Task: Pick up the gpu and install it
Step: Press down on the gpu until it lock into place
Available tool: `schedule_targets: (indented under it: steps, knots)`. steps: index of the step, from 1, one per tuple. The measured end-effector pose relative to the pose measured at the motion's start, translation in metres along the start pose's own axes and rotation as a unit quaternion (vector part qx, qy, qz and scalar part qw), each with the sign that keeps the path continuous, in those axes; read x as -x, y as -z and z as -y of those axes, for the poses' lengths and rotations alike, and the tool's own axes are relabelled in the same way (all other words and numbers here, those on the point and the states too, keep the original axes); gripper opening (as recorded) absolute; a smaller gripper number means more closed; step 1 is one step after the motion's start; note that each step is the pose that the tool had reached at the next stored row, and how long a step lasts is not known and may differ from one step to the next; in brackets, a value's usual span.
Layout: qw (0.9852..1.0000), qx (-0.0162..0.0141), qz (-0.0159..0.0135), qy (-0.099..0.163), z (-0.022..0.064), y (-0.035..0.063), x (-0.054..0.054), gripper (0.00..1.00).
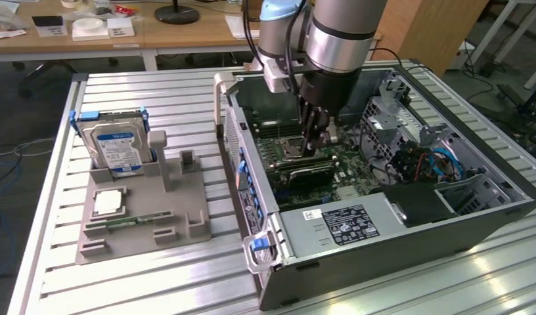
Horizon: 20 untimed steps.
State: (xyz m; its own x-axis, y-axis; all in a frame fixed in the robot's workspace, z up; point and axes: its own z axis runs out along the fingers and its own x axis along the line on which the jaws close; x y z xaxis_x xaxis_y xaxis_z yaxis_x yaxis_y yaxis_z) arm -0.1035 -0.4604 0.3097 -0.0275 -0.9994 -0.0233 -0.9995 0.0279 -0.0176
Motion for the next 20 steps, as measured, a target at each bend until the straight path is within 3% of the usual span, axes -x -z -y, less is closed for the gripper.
schedule_targets:
  steps: [7, 14, 20]
  knots:
    - [1.0, -0.0001, 0.0013, 0.0, -0.0001, -0.0017, 0.004, 0.11]
    - [1.0, 0.0001, 0.0031, 0.0, -0.0004, -0.0116, 0.004, 0.11]
    - [1.0, 0.0, 0.0032, 0.0, -0.0005, -0.012, 0.005, 0.11]
